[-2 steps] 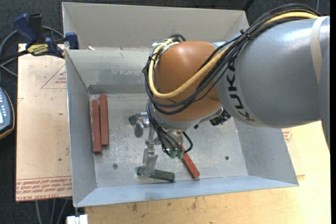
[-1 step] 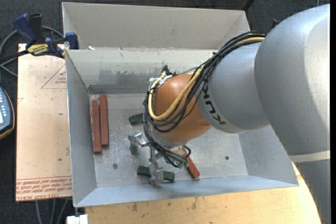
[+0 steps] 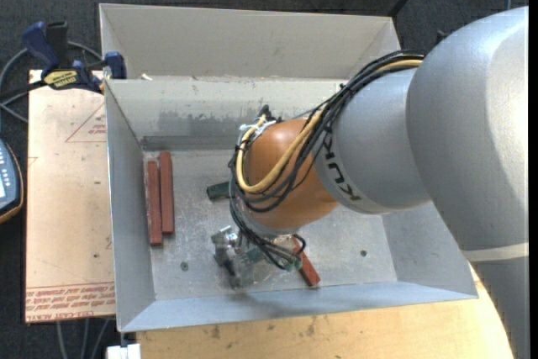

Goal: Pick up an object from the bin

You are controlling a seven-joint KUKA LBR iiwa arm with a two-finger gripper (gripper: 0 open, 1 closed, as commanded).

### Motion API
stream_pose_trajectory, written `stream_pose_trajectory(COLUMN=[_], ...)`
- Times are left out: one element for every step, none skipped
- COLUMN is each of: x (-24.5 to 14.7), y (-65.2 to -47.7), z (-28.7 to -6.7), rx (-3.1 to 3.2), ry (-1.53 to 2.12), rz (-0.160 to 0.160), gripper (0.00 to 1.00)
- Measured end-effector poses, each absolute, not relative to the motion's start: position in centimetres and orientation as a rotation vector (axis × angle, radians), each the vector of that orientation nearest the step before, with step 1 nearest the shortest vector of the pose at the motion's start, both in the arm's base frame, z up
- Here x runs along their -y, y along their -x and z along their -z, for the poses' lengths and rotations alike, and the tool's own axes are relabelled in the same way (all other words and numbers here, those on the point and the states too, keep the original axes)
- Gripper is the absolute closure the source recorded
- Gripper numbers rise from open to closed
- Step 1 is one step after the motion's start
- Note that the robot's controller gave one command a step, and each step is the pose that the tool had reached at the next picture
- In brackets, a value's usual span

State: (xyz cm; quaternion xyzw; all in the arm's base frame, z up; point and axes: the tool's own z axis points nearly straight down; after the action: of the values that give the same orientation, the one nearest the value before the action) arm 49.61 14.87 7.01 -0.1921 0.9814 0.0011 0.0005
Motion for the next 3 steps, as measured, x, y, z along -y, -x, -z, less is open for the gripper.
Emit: stream_pose_trajectory(x=[-14.9, -10.0, -10.3], y=[-49.8, -54.0, -53.9], z=[-7.1, -7.0, -7.1], rx=[-3.075, -3.113, -3.115], ry=[0.600, 0.381, 0.388], rz=[-0.004, 0.001, -0.003], gripper=[0.00, 0.00, 1.00])
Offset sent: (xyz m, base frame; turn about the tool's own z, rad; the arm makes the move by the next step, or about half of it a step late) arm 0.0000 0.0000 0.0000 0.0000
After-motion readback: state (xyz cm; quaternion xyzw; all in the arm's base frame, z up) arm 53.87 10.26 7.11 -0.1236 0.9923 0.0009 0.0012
